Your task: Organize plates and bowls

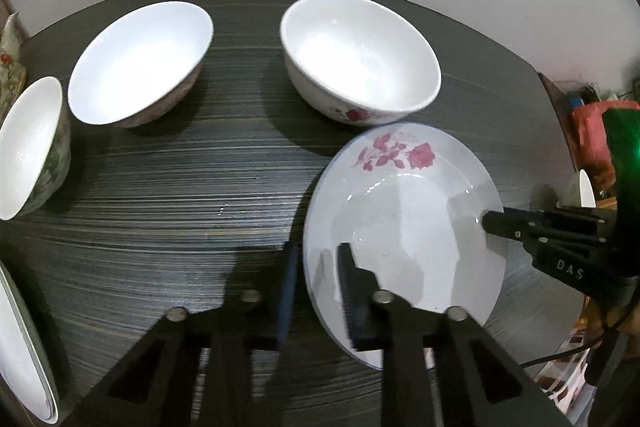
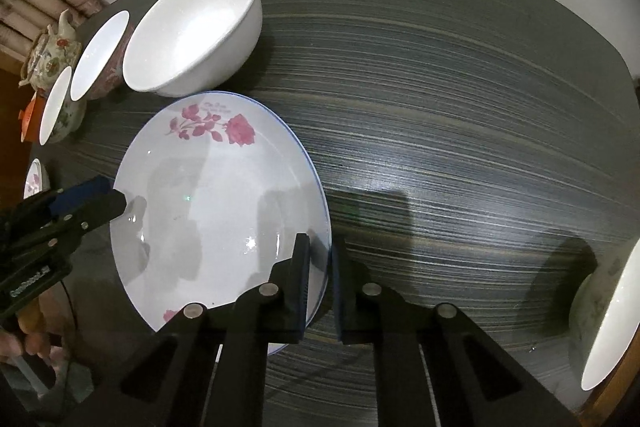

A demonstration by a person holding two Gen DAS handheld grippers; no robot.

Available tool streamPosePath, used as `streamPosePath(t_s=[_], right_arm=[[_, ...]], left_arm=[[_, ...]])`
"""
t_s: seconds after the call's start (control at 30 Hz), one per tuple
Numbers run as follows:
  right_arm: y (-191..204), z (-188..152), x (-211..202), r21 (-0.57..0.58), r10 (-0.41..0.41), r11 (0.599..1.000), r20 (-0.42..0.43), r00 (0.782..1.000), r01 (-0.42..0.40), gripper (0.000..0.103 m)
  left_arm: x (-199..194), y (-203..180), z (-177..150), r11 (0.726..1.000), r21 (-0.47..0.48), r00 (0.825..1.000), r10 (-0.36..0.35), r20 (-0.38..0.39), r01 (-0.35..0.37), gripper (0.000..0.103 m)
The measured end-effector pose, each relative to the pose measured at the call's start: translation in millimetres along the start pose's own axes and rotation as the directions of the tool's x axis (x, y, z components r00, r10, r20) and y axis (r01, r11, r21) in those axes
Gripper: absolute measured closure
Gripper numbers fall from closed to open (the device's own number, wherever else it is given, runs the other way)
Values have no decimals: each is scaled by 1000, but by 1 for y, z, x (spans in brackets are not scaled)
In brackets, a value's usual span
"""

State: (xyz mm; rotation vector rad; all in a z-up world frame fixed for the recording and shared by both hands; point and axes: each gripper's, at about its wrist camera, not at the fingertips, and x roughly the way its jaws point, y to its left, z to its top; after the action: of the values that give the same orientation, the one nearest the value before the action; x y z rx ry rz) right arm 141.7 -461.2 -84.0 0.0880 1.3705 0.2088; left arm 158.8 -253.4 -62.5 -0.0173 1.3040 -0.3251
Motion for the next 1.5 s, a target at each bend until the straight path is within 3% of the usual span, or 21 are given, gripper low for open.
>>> streamPosePath(t_s=[0.2,0.5,1.13,1.5], right_arm=[[4,-4,4,7,-8,1000,20,1000,8,93],[18,-10,8,9,5,1000,20,1000,-5,93],[127,-20,32,-92,26,995,20,999,-24,93],[146,-16,41,-102,17,995,34,999,-14,89]], left_arm=[[9,-2,-1,998,29,999,50,10,-50,94],[5,13,-4,997,42,998,63,11,-64,94],[-24,104,-31,988,13,987,154,41,-155,93],[-30,101,-42,986,39,985,156,72,-159,92]])
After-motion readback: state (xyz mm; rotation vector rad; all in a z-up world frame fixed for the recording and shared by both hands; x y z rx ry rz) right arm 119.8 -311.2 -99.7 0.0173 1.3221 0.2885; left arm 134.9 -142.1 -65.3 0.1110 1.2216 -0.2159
